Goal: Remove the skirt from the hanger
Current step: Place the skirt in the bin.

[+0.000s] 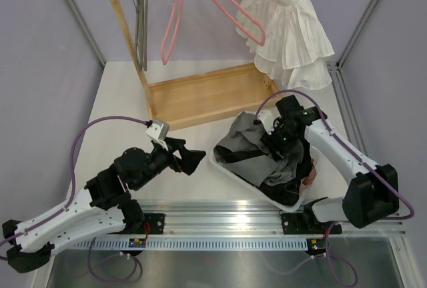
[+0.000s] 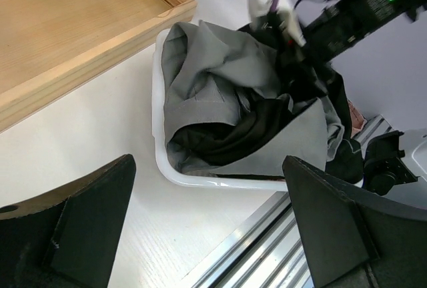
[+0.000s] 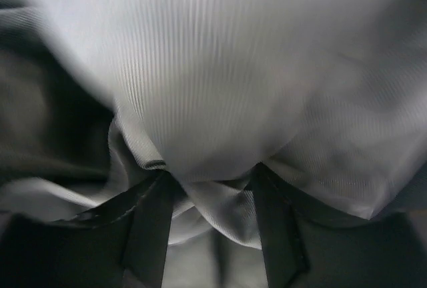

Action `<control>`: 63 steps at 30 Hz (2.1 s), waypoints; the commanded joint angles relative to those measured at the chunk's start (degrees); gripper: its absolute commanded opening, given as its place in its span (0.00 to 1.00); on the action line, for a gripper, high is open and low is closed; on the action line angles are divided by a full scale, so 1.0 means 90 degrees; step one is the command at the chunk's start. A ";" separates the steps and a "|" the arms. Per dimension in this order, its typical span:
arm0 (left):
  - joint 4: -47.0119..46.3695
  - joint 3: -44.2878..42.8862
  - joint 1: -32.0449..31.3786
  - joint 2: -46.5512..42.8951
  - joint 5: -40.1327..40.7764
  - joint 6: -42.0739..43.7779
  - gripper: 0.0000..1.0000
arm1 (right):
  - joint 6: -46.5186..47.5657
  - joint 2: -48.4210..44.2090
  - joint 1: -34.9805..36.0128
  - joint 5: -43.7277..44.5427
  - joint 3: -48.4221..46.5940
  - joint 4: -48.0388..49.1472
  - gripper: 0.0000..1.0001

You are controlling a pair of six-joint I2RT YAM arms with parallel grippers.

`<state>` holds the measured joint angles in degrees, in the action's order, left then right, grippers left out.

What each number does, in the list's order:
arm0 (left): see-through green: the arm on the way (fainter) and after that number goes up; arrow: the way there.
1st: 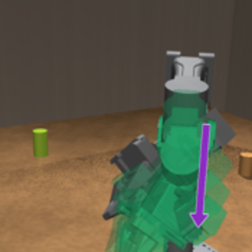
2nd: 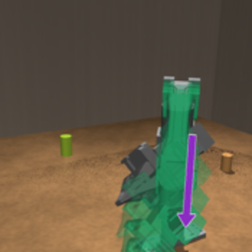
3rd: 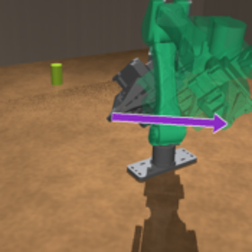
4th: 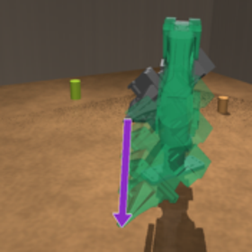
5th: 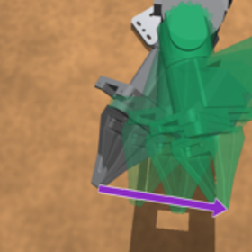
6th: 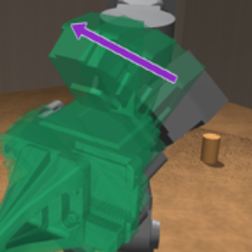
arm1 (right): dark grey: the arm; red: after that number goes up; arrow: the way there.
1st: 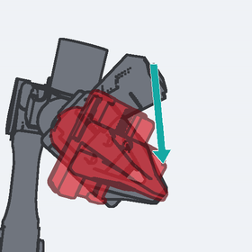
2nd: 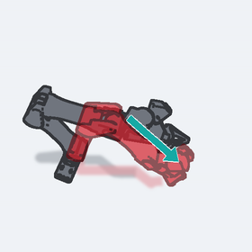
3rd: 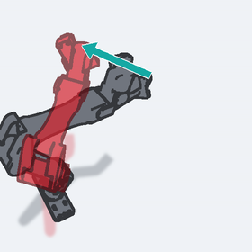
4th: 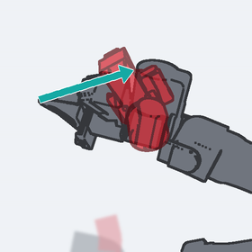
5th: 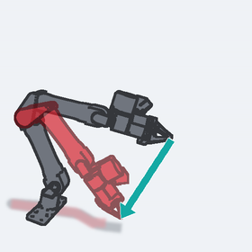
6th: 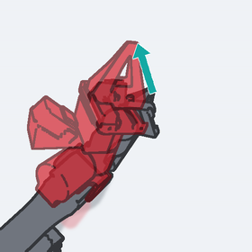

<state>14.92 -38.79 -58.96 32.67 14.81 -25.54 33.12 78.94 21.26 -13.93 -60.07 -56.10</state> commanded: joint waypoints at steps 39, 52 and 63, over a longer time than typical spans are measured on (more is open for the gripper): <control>-0.0495 0.0159 0.0008 -0.0231 0.0142 -0.0063 0.99 | -0.0175 0.0643 0.0294 -0.0483 0.0024 0.1018 0.10; -0.0466 0.0179 0.0008 -0.0329 0.0200 -0.0102 0.99 | 0.0391 -0.0498 0.0217 -0.0512 -0.2619 -0.0883 0.33; -0.0515 0.0189 0.0008 -0.0280 0.0074 -0.0229 0.99 | -0.0310 -0.0013 -0.0270 -0.0082 -0.5960 -0.0341 0.54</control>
<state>13.23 -36.88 -58.92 30.41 15.03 -26.85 34.17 74.94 21.69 -17.21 -108.86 -62.19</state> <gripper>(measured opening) 0.985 0.529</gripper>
